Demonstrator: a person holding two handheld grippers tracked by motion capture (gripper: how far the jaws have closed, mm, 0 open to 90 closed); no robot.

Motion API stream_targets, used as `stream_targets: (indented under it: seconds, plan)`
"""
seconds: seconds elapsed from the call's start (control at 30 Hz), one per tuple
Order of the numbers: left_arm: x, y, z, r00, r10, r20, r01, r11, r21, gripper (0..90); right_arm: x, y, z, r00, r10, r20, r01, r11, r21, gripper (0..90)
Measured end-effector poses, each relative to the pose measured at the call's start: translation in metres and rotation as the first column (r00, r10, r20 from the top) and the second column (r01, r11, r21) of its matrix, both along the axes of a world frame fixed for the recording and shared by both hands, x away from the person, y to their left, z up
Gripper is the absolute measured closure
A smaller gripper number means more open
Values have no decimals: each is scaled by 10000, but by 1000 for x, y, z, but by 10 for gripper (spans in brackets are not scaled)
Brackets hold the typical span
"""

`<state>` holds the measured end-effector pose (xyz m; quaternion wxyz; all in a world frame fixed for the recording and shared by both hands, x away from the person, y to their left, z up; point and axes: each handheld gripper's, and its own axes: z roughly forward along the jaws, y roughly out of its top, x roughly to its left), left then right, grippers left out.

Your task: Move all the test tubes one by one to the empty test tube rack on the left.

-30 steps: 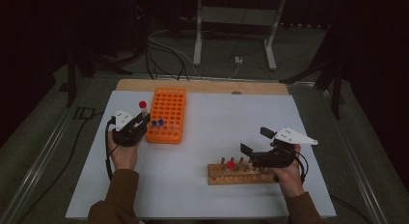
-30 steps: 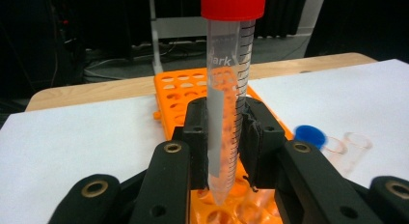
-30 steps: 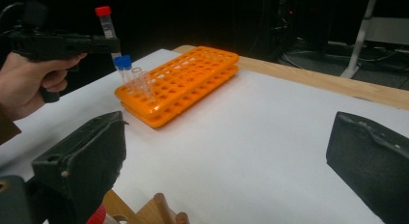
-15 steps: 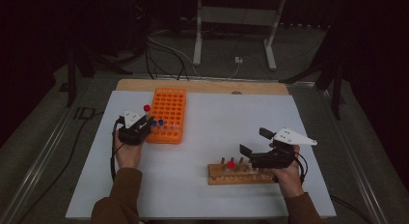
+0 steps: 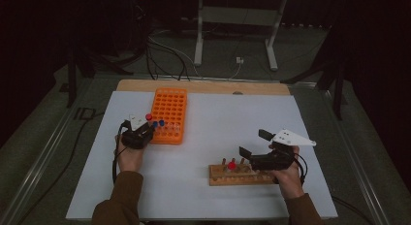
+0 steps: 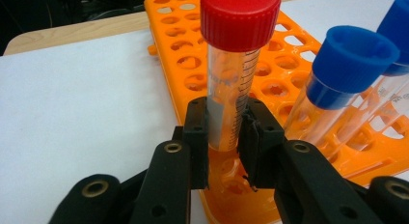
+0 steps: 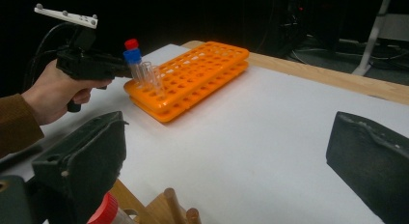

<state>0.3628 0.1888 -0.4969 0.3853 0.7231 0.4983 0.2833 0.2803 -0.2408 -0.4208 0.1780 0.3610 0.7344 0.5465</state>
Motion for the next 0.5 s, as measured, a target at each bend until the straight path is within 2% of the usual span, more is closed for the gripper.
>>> stream_targets:
  seconds: [0.1,0.27,0.5]
  plan:
    - [-1,1,0,10000,93,-36,-93,10000,-24,693,-1,0,0,10000,20,12,-20,10000,-3,6]
    - [-6,6,0,9998,188,-35,-189,9993,-322,637,-1,0,0,10000,67,19,-67,10000,36,6]
    - [-18,21,4,9991,432,30,-426,9932,-1081,572,-4,1,0,9995,308,11,-308,9995,19,6]
